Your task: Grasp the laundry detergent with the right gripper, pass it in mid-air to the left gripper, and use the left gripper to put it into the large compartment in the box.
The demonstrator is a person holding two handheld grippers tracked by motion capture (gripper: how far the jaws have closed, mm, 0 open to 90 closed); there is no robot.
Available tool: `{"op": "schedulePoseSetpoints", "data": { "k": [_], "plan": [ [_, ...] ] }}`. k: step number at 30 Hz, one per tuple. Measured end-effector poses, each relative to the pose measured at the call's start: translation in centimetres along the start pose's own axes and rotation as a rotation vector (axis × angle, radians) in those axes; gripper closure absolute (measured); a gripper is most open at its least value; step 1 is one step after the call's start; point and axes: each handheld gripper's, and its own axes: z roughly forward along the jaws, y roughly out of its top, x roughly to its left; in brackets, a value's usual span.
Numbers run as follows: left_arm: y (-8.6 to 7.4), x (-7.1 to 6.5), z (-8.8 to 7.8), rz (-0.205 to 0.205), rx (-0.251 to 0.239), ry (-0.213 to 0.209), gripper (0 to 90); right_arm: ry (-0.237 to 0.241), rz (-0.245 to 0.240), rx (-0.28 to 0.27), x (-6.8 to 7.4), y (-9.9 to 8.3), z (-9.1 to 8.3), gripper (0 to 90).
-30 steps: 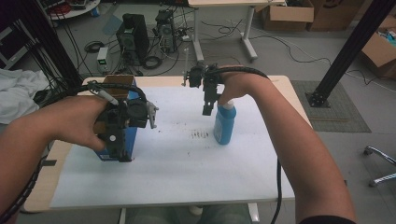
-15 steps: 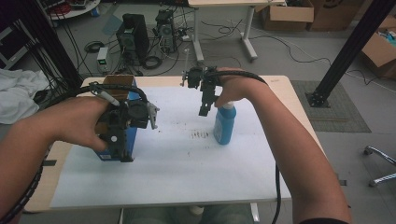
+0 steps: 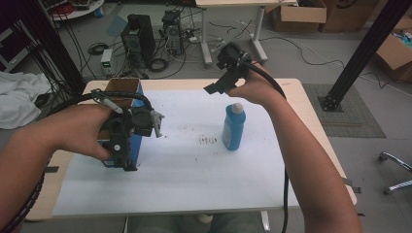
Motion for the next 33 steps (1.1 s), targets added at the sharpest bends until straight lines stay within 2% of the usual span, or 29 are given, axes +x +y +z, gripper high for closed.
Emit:
{"op": "schedulePoseSetpoints", "data": {
  "k": [2,5,6,7,10,12,13,14,16,18,19,20,21,22,23,24,26,28,29,30,31,32,33],
  "plan": [
    [-0.1,0.0,0.1,0.0,-0.007,0.0,0.1,-0.03,0.049,-0.057,-0.4,-0.7,-0.8,0.0],
    [-0.1,0.1,0.1,0.005,-0.006,0.001,0.1,-0.075,0.096,-0.106,-0.8,-2.0,-1.8,0.0],
    [-0.1,0.1,0.1,0.007,-0.009,0.002,0.1,-0.093,0.122,-0.128,-1.0,-2.9,-2.3,0.0],
    [0.0,0.1,0.1,0.007,-0.008,0.003,0.1,-0.093,0.122,-0.128,-1.0,-2.9,-2.3,0.0],
    [0.0,0.2,0.2,0.011,-0.014,0.004,0.1,-0.128,0.163,-0.168,-1.2,-4.6,-3.4,0.0],
    [0.1,0.3,0.3,0.016,-0.013,0.001,0.1,-0.123,0.189,-0.194,-1.2,-5.6,-4.1,0.0],
    [0.1,0.3,0.3,0.02,-0.019,-0.001,0.1,-0.153,0.201,-0.21,-1.0,-6.5,-4.7,0.0],
    [0.1,0.3,0.4,0.023,-0.027,-0.002,0.1,-0.159,0.223,-0.251,-0.6,-8.0,-5.5,0.0],
    [0.0,0.4,0.6,0.026,-0.033,-0.006,0.1,-0.177,0.23,-0.269,-0.3,-8.5,-5.8,0.0],
    [0.0,0.6,0.9,0.024,-0.037,-0.011,0.1,-0.209,0.266,-0.34,0.6,-11.1,-6.8,0.0],
    [0.0,0.7,0.9,0.027,-0.033,-0.01,0.1,-0.209,0.266,-0.34,0.6,-11.1,-6.8,0.0],
    [0.0,0.7,1.0,0.025,-0.031,-0.012,0.1,-0.214,0.292,-0.374,1.2,-12.7,-7.1,0.0],
    [-0.1,0.8,1.1,0.025,-0.032,-0.012,0.1,-0.214,0.292,-0.374,1.2,-12.7,-7.1,0.0],
    [-0.1,0.8,1.1,0.026,-0.035,-0.011,0.1,-0.232,0.303,-0.38,1.5,-13.4,-7.2,0.0],
    [-0.1,0.8,1.1,0.027,-0.035,-0.012,0.1,-0.229,0.316,-0.394,1.8,-14.2,-7.3,0.0],
    [-0.1,0.8,1.1,0.027,-0.038,-0.012,0.1,-0.248,0.341,-0.431,2.6,-15.6,-7.4,0.0],
    [-0.2,0.8,1.1,0.028,-0.037,-0.012,0.1,-0.248,0.346,-0.438,2.9,-16.1,-7.5,0.0],
    [-0.2,0.7,1.1,0.026,-0.037,-0.012,0.1,-0.271,0.367,-0.456,3.8,-17.6,-7.4,0.0],
    [-0.2,0.7,1.1,0.028,-0.036,-0.01,0.1,-0.267,0.378,-0.468,4.4,-18.5,-7.3,0.0],
    [-0.3,0.7,1.1,0.027,-0.034,-0.012,0.1,-0.288,0.391,-0.463,5.4,-20.0,-7.0,0.0],
    [-0.3,0.7,1.2,0.024,-0.036,-0.013,0.1,-0.288,0.391,-0.463,5.4,-20.0,-7.0,0.0],
    [-0.3,0.7,1.2,0.023,-0.035,-0.013,0.1,-0.304,0.416,-0.469,6.5,-21.4,-6.6,0.0],
    [-0.3,0.8,1.2,0.024,-0.035,-0.01,0.1,-0.304,0.416,-0.469,6.5,-21.4,-6.6,0.0]
  ]
}}
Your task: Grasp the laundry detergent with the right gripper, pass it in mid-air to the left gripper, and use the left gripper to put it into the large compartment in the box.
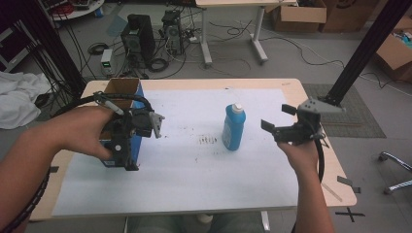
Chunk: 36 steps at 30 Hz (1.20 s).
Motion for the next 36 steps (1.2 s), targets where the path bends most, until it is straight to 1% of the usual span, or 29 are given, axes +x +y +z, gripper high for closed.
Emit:
{"op": "schedulePoseSetpoints", "data": {
  "k": [1,2,3,4,5,6,7,8,9,12,13,14,17,19,20,21,22,23,24,25,27,28,33,35,36],
  "plan": [
    [0.0,0.0,0.0,0.001,-0.002,0.001,0.1,-0.013,0.021,-0.01,0.6,-1.7,-0.5,0.0],
    [0.0,0.1,0.0,0.001,-0.006,0.001,0.1,-0.013,0.021,-0.01,0.6,-1.7,-0.5,0.0],
    [0.1,0.1,0.0,0.002,-0.005,0.002,0.1,-0.032,0.035,-0.014,1.3,-3.3,-0.6,0.0],
    [0.1,0.2,0.0,0.003,-0.007,0.004,0.1,-0.032,0.035,-0.014,1.3,-3.3,-0.6,0.0],
    [0.2,0.2,0.0,0.003,-0.009,0.005,0.1,-0.048,0.04,-0.011,2.1,-4.6,-0.4,0.0],
    [0.3,0.2,0.0,0.005,-0.011,0.007,0.1,-0.048,0.04,-0.011,2.1,-4.6,-0.4,0.0],
    [0.5,0.2,-0.1,0.008,-0.009,0.008,0.1,-0.054,0.04,-0.013,2.9,-5.5,0.0,0.0],
    [0.6,0.2,-0.1,0.011,-0.01,0.008,0.1,-0.054,0.04,-0.013,2.9,-5.5,0.0,0.0],
    [0.7,0.2,-0.1,0.016,-0.009,0.006,0.1,-0.059,0.037,-0.015,3.2,-5.8,0.1,0.0],
    [1.1,0.0,-0.1,0.028,-0.007,0.008,0.1,-0.07,0.021,-0.012,4.3,-6.7,1.2,0.0],
    [1.2,0.0,-0.1,0.031,-0.006,0.008,0.1,-0.068,0.016,-0.016,4.6,-7.0,1.5,0.0],
    [1.2,0.0,-0.1,0.032,-0.008,0.006,0.1,-0.075,0.011,-0.027,4.9,-7.2,1.9,0.0],
    [1.2,0.0,0.0,0.031,-0.012,0.006,0.1,-0.099,0.014,-0.043,5.4,-7.7,3.2,0.0],
    [1.2,0.0,0.1,0.032,-0.01,0.004,0.1,-0.117,0.017,-0.04,5.8,-8.4,4.5,0.0],
    [1.2,0.0,0.1,0.032,-0.01,0.004,0.1,-0.117,0.017,-0.04,5.8,-8.4,4.5,0.0],
    [1.1,0.0,0.1,0.03,-0.009,0.001,0.1,-0.12,0.022,-0.037,5.9,-8.8,5.3,0.0],
    [1.1,0.0,0.1,0.029,-0.008,0.003,0.1,-0.12,0.022,-0.037,5.9,-8.8,5.3,0.0],
    [1.0,0.0,0.2,0.028,-0.009,0.003,0.1,-0.13,0.013,-0.016,5.9,-9.3,6.1,0.0],
    [1.0,0.0,0.2,0.026,-0.008,0.001,0.1,-0.13,0.013,-0.016,5.9,-9.3,6.1,0.0],
    [1.0,0.0,0.2,0.026,-0.008,0.001,0.1,-0.148,0.018,-0.011,5.9,-9.6,6.5,0.0],
    [1.0,0.0,0.4,0.022,-0.002,-0.006,0.1,-0.166,0.027,-0.003,5.8,-10.3,7.4,0.0],
    [1.0,0.0,0.4,0.022,-0.002,-0.006,0.1,-0.166,0.027,-0.003,5.8,-10.3,7.4,0.0],
    [1.2,0.0,0.4,0.028,-0.004,-0.008,0.1,-0.185,0.028,0.005,5.9,-10.7,8.9,0.0],
    [1.2,0.1,0.4,0.028,-0.005,-0.004,0.1,-0.181,0.032,0.002,5.9,-10.7,9.2,0.0],
    [1.2,0.1,0.3,0.031,-0.003,-0.003,0.1,-0.192,0.031,0.003,6.0,-10.7,9.4,0.0]
  ]
}}
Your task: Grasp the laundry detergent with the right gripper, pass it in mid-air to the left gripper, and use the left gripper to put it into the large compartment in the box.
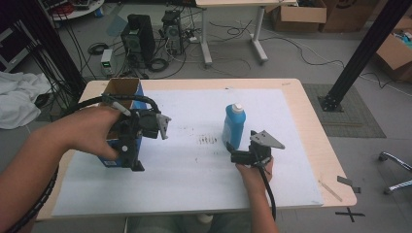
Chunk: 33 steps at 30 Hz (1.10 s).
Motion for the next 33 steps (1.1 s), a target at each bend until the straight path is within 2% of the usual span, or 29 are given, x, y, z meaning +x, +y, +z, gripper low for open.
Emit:
{"op": "schedulePoseSetpoints", "data": {
  "k": [8,9,16,26,33],
  "plan": [
    [-0.2,-0.1,0.0,-0.003,0.003,-0.001,0.1,-0.004,-0.005,-0.01,0.4,0.6,1.8,0.0],
    [-0.2,-0.2,0.1,-0.004,0.005,-0.003,0.1,-0.016,-0.009,-0.002,0.3,0.5,2.2,0.0],
    [-0.6,-0.3,0.1,-0.016,0.009,-0.004,0.1,-0.039,-0.003,0.006,0.2,0.3,3.0,0.0],
    [-0.3,-0.5,0.0,-0.004,-0.002,0.002,0.1,-0.067,0.01,0.006,0.3,0.9,4.2,0.0],
    [-0.5,-0.5,0.1,-0.005,0.004,-0.002,0.1,-0.063,-0.001,0.02,0.7,1.0,5.0,3.9]
  ]
}}
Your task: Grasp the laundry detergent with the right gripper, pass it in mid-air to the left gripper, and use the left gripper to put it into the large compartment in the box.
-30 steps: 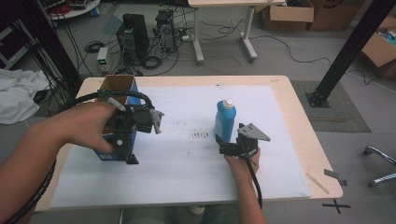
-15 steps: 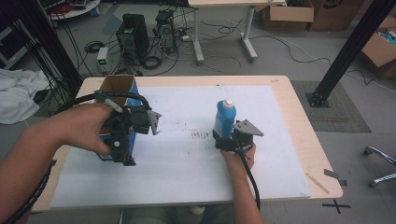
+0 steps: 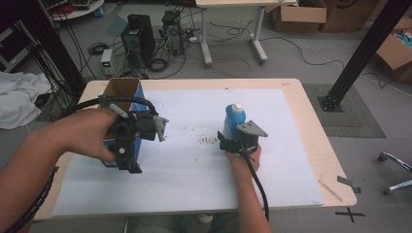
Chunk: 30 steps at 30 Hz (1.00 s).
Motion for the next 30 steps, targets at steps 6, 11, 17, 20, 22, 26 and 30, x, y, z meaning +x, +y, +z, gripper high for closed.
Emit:
{"op": "schedulePoseSetpoints", "data": {
  "k": [6,11,17,20,22,26,30],
  "plan": [
    [-0.01,-0.06,0.09,0.0,0.002,-0.001,0.1,-0.025,0.011,0.009,-0.12,-0.11,0.08,9.9],
    [-0.1,0.04,0.06,-0.005,-0.001,0.002,0.1,-0.026,0.004,0.007,0.01,-0.14,0.06,13.3],
    [-0.15,0.03,0.23,-0.007,-0.003,-0.001,0.1,-0.034,-0.014,-0.002,0.14,-0.08,-0.18,18.1],
    [-0.11,-0.01,0.32,-0.008,0.0,-0.001,0.1,-0.034,-0.016,0.001,0.15,-0.1,-0.19,21.2],
    [-0.07,0.03,0.33,-0.007,0.004,-0.004,0.1,-0.037,-0.02,0.0,0.17,-0.08,-0.22,23.8],
    [-0.05,0.06,0.33,-0.007,0.004,-0.004,0.1,-0.04,-0.026,0.0,0.25,-0.07,-0.24,25.1],
    [-0.03,0.06,0.37,-0.011,0.002,-0.002,0.1,-0.038,-0.027,0.001,0.28,-0.07,-0.26,26.5]
  ]
}}
